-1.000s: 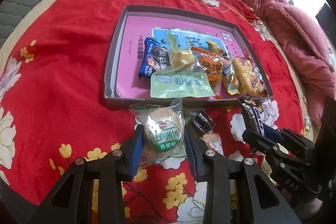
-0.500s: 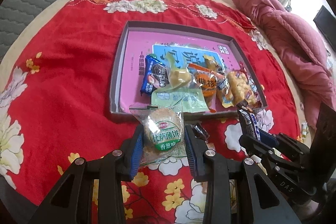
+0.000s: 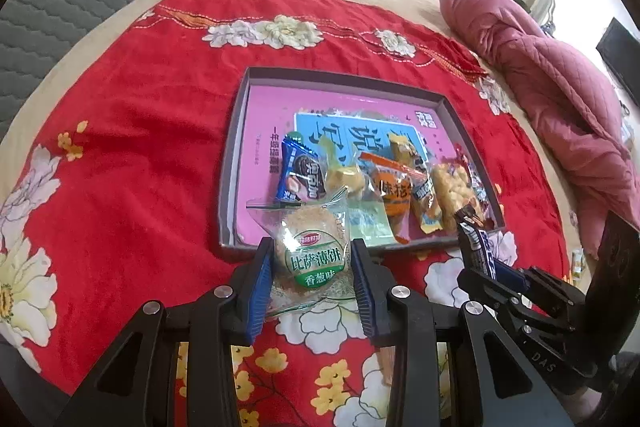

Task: Organize snacks
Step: 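Lift both snacks and carry them over the box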

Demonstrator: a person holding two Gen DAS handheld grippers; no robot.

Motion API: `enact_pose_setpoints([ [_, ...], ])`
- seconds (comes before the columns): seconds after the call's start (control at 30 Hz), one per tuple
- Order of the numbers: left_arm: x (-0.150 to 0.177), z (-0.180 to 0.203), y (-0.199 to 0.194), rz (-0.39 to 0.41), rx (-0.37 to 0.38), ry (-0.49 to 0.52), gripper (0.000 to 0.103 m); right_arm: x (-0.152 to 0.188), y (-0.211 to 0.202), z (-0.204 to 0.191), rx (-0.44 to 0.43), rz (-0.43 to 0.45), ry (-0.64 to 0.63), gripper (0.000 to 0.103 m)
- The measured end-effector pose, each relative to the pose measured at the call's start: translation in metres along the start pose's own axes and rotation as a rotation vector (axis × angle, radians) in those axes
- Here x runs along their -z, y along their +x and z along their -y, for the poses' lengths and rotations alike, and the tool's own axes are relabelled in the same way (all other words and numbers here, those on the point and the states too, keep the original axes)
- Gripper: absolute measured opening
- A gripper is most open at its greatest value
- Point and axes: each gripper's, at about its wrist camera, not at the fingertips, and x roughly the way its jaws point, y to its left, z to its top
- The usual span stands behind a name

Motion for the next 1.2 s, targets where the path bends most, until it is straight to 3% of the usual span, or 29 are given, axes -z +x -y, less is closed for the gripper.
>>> enact_pose_setpoints([
  [1.2, -0.025, -0.010, 0.027, 0.005, -0.029, -0.026, 0.039, -0.031, -0.004, 0.026, 0.030, 0.101, 0.047, 0.028],
])
